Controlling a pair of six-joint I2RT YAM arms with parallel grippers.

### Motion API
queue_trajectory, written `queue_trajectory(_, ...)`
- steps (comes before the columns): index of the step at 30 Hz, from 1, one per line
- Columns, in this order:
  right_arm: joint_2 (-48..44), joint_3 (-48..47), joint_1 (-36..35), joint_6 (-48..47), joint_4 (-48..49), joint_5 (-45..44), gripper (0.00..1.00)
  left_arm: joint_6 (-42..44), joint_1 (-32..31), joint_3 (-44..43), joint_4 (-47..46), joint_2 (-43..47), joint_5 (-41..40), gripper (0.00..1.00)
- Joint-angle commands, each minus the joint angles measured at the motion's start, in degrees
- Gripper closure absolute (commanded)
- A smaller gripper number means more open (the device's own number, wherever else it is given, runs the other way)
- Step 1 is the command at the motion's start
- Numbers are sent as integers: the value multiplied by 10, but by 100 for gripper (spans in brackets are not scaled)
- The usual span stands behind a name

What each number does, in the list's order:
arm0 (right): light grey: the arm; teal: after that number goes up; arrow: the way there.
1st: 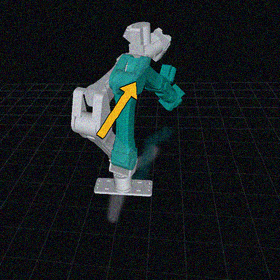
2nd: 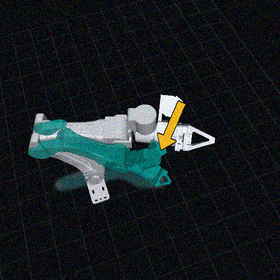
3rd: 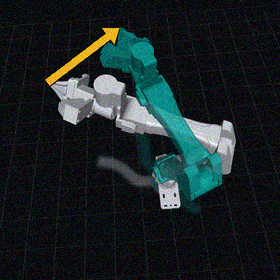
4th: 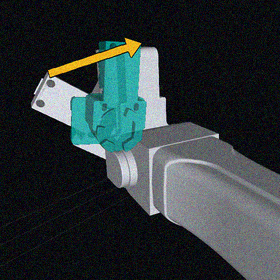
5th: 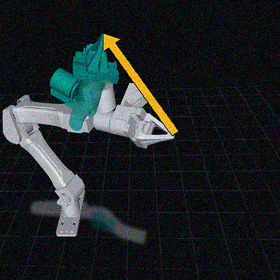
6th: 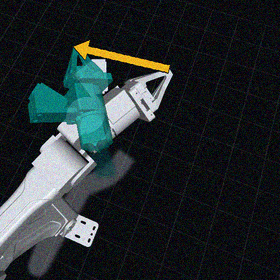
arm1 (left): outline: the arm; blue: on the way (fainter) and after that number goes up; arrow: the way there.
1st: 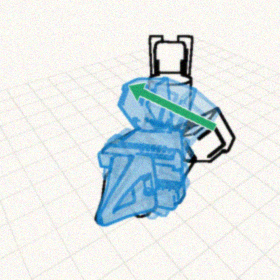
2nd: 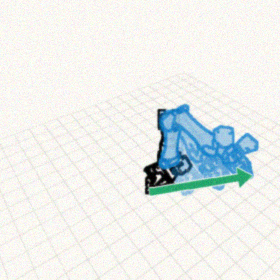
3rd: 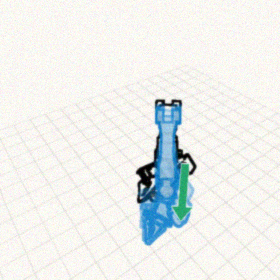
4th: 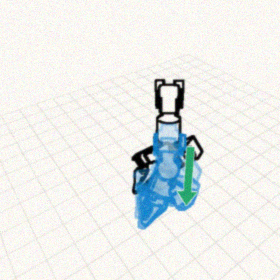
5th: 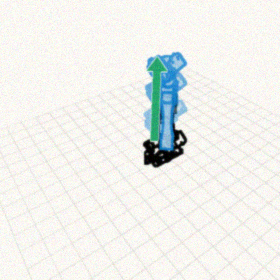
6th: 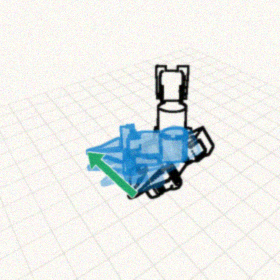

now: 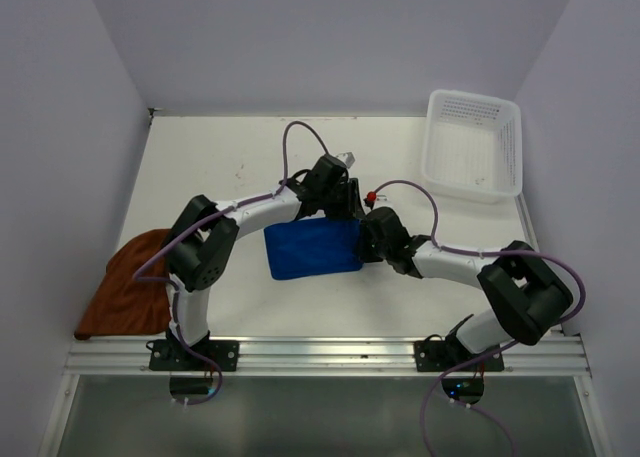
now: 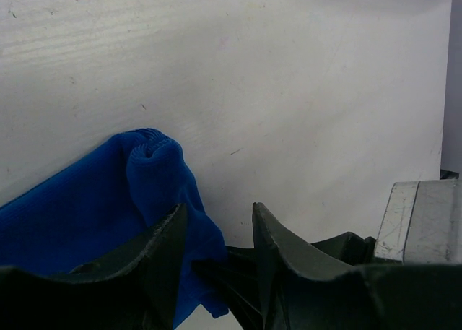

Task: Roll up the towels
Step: Roll the towel

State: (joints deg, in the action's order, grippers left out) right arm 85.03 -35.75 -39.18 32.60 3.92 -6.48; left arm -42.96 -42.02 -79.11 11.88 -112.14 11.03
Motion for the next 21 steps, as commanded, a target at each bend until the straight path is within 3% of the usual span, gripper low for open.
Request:
queue_trajectory(1,17,-6,-4,4,-30,-27,100,-22,2,-22,-17,-2,23,55)
queue_trajectory(10,14,-2,-5,9,-28,-25,100,10,-3,-19,16,-26,-41,55)
queue_trajectory(21,5,-1,-5,4,-31,-26,100,24,-4,-46,31,-66,-63,55)
